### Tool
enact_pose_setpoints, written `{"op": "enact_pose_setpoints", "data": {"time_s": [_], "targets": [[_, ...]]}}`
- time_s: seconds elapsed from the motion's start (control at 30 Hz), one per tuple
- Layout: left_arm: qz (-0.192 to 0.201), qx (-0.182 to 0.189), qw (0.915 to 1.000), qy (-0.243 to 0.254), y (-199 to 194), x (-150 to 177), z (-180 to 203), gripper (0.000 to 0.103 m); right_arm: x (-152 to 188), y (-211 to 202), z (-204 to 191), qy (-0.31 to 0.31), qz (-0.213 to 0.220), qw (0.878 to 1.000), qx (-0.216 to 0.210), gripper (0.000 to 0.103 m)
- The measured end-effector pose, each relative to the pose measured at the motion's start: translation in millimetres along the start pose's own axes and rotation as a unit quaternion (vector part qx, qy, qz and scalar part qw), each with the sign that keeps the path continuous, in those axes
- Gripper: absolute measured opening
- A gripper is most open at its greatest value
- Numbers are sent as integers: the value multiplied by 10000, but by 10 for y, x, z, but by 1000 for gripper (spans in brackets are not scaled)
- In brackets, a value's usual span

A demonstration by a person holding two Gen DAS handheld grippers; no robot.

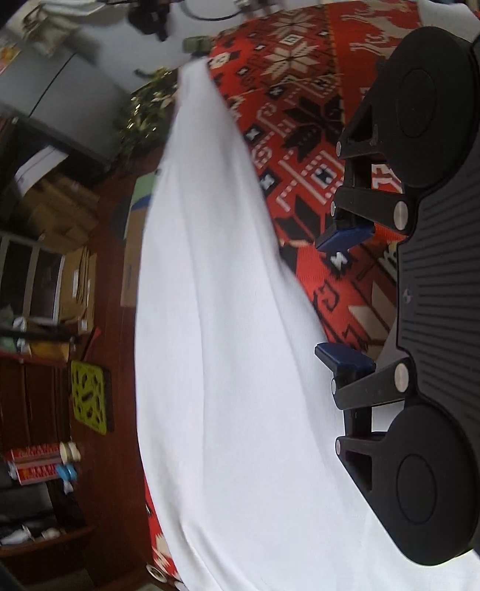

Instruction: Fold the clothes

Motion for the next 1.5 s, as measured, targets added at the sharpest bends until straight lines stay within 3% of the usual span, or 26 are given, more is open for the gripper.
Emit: {"op": "enact_pose_setpoints", "data": {"time_s": [0.07, 0.2, 0.3, 0.43, 0.53, 0.73, 0.8, 0.87, 1.0, 1.13, 1.23, 1.4, 1.5], "targets": [[7, 45, 9999, 94, 33, -12, 58, 53, -30, -7, 32, 119, 134, 9998, 53, 2], [25, 35, 9997, 229, 102, -57, 123, 53, 111, 15, 199, 167, -16, 9988, -462, 8], [60, -54, 9995, 306, 152, -116, 134, 55, 458, 72, 286, 234, -365, 9949, -912, 15], [105, -235, 9967, 766, 221, -159, 194, 55, 903, 130, 345, 555, -790, 9823, -1603, 22], [69, -169, 9961, 862, 284, -168, 202, 55, 1117, 117, 245, 672, -829, 9745, -1975, 36], [47, -172, 9964, 834, 361, -179, 182, 55, 1041, 335, -2, 671, -1220, 9720, -1894, 44], [47, -186, 9962, 852, 375, -181, 180, 55, 968, 468, -112, 629, -1626, 9686, -1771, 60], [67, -201, 9955, 922, 379, -172, 176, 55, 919, 597, -172, 647, -1939, 9670, -1522, 62], [121, -162, 9961, 853, 314, -177, 142, 55, 755, 606, -284, 620, -1820, 9704, -1463, 62], [154, -107, 9986, 500, 95, -106, 19, 55, 738, 262, -402, 461, -1482, 9710, -1821, 61], [143, -91, 9997, 168, -91, 5, -106, 55, 828, -240, -395, 225, -1050, 9721, -2086, 61], [-119, -347, 9988, -313, -480, 491, -471, 55, 1530, -1156, -57, -138, -656, 9762, -2064, 61], [-358, -474, 9968, -542, -672, 825, -752, 55, 2158, -1572, 178, -155, -758, 9776, -1956, 61]]}}
Point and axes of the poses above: each gripper's, at about its wrist camera, not at the fingertips, and y roughly the way its jaws point, z to its right, x to its underside, the point moved 4 cm from there along y, roughly the way its jaws point, and after that the axes turned 5 degrees about y, right-handed, at the moved point
